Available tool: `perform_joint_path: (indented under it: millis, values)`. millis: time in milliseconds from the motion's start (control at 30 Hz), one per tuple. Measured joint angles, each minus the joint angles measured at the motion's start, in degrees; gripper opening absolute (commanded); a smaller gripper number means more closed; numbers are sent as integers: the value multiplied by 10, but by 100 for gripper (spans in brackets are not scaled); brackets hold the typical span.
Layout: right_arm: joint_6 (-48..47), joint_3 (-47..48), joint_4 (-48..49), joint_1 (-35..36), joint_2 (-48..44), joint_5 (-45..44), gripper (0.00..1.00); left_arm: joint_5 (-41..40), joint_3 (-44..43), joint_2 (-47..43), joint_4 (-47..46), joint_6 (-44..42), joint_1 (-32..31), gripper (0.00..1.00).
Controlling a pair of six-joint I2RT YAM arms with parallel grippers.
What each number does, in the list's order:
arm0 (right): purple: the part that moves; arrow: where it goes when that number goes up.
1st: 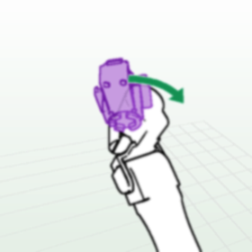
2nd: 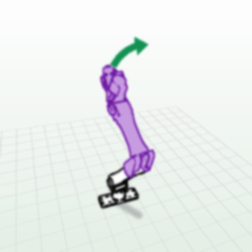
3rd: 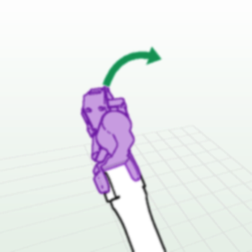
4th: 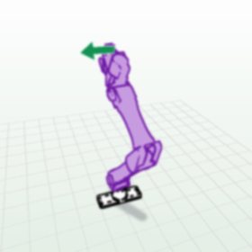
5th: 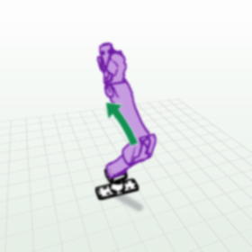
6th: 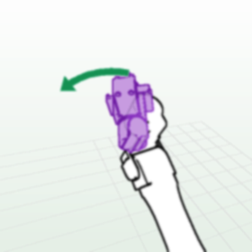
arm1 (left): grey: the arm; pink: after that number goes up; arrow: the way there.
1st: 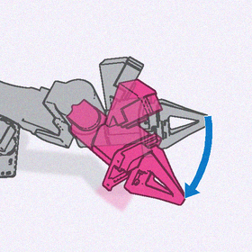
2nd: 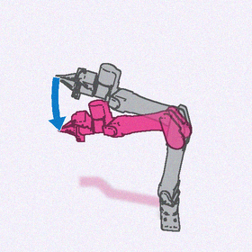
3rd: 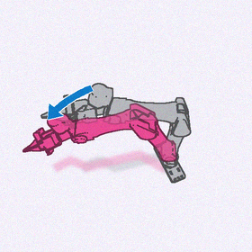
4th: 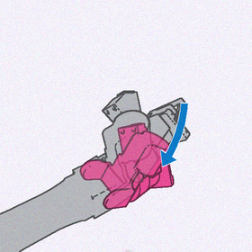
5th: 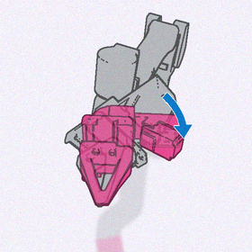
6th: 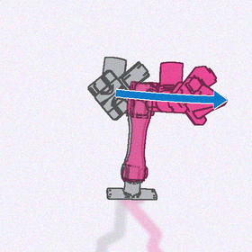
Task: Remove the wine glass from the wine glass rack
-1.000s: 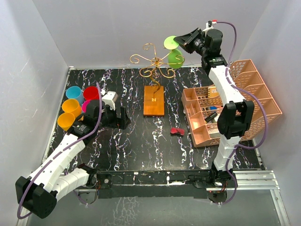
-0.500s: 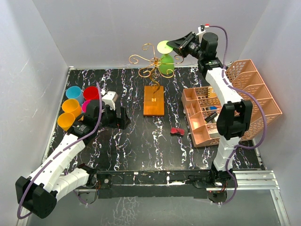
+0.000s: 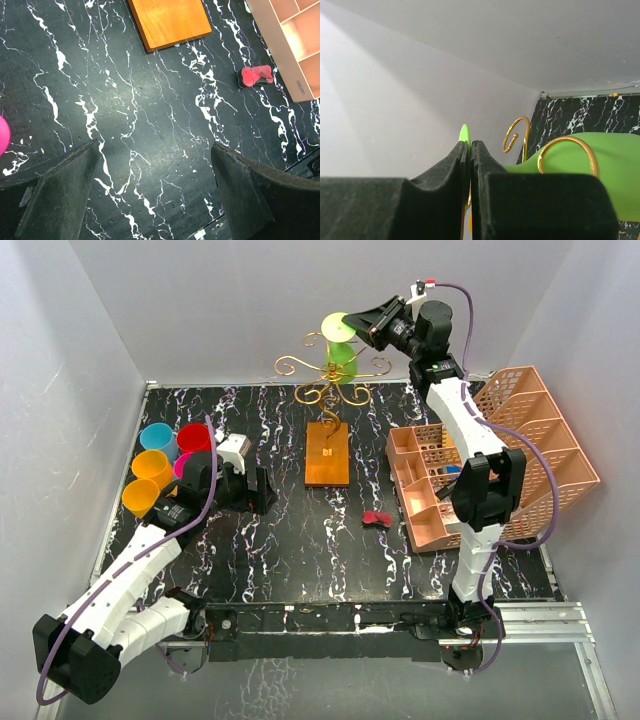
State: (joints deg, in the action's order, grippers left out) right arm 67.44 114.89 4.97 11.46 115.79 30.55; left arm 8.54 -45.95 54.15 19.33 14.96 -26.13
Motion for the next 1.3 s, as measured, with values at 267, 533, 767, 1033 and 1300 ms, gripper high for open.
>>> perform_joint_path:
  millis: [267,533,767,1033,1300]
  values:
    - [2,83,10,1,67,-31,8,-3,0,0,0,0,0,92]
    - [15,174,44,1,121,-63,8,-11,0,0,0,0,0,92]
    - [17,163,108,1,84,-76,8,-19,0,0,1,0,-1,92]
    - [-30,-112,181,1,-218,-70,8,-26,0,-2,1,0,-1,92]
    - [-146,-431,257,1,-592,-91,9,-26,0,-4,-1,3,0,92]
